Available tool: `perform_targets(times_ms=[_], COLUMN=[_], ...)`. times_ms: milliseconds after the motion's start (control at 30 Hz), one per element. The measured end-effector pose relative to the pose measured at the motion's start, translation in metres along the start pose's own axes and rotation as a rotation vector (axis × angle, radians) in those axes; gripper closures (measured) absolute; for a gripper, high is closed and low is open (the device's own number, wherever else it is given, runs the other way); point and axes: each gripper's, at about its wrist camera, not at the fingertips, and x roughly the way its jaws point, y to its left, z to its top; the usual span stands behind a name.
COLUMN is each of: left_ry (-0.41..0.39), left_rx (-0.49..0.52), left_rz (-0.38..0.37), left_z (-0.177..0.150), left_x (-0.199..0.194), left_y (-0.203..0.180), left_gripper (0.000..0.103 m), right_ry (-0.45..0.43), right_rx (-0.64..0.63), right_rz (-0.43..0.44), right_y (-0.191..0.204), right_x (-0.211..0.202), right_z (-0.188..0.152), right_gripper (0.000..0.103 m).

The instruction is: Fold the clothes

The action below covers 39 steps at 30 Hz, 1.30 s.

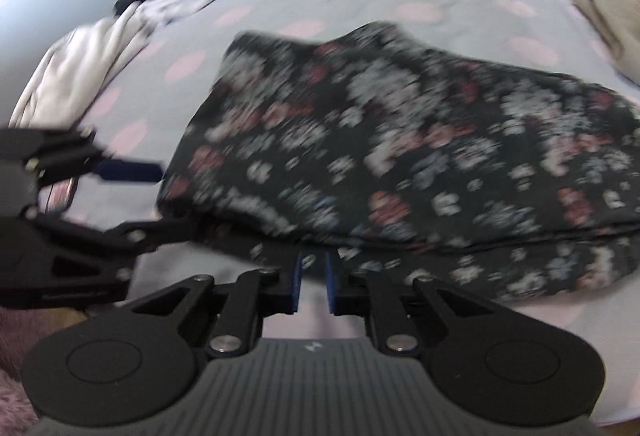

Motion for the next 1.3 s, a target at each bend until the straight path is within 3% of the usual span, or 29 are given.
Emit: perform_targets(times_ms=[33, 133, 233, 400, 567, 767, 900, 1033, 1200, 1300], left_ry=[0.006, 0.010, 0.003, -0.013, -0.023, -0.036, -0.054, -0.057, -0.006, 0.009], left_rx=[-0.001, -0.059, -0.110, -0.146, -0.172, -0.169, -0.191, -0.267, -0.256, -0.255], left_rz=[0.018, -0.003, -0.011, -0.004, -0.002, -0.020, -0.022, -0.004, 0.019, 0.046], left_z=[0.000, -0.003, -0.006, -0.012, -0.010, -0.009, -0.012, -0.014, -0.009, -0.006], left_x=[0.003, 0.005, -0.002, -0.015, -0.020, -0.027, -0.037, -0.039, -0.027, -0.025], left_y=[0.000, 0.008, 0.016, 0.017, 0.020, 0.024, 0.035, 0.051, 0.049, 0.051], left_gripper=[0.066, 0.079, 0.087, 0.089, 0.090, 0.094, 0.087, 0.087, 0.086, 0.086], right_ry=[-0.008, -0.023, -0.022, -0.054, -0.148, -0.219, -0.136, -0.098, -0.082, -0.006], right_rx=[-0.008, -0.016, -0.048, -0.072, -0.113, -0.075, -0.089, -0.128, -0.135, -0.202], right_rz=[0.009, 0.036, 0.067, 0.091, 0.023, 0.123, 0.221, 0.222, 0.264, 0.359], right_y=[0.003, 0.008, 0.017, 0.034, 0.041, 0.039, 0.042, 0.045, 0.045, 0.060], right_x=[0.002, 0.009, 0.021, 0.042, 0.062, 0.073, 0.083, 0.087, 0.080, 0.079], right_z=[-0.001, -0.005, -0.016, -0.028, -0.027, -0.011, -0.009, -0.021, -0.027, -0.039], right_gripper=[0.089, 0.089, 0.089, 0.089, 0.089, 0.089, 0.098, 0.099, 0.100, 0.103])
